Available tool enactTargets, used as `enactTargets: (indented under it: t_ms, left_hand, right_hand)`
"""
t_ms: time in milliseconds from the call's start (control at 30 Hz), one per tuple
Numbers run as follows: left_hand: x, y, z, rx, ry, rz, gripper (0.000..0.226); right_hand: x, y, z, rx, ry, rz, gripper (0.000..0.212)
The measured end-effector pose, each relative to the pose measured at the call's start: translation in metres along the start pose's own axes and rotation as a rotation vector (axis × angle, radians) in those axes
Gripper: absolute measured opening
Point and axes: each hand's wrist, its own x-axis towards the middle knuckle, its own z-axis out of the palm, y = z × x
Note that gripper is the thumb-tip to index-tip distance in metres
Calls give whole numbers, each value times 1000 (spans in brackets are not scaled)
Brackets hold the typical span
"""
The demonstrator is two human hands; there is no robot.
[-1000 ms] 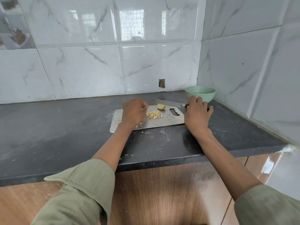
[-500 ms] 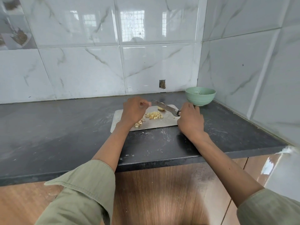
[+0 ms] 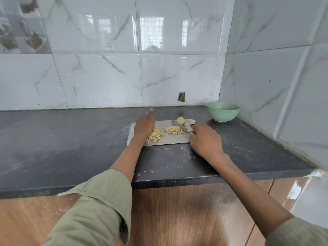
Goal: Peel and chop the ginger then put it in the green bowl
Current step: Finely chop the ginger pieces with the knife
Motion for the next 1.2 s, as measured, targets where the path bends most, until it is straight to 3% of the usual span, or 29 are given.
enactTargets:
  t_ms: [267,500,800,1200]
  left_hand:
    - [1,-5,12,124,3,56,68]
    - [6,-6,14,141,11,80,56]
    - [8,-7,14,154,9,59,49]
    - [9,-9,15,192,-22,44,53]
  right_hand:
    - [-11,-40,12,145,-26,-34,14]
    - [-16,-85,24,135,-37,-75,12]
    - [-9,-75,17,137,27,-70,13]
    - [-9,-65,20,120,-21,-49,11]
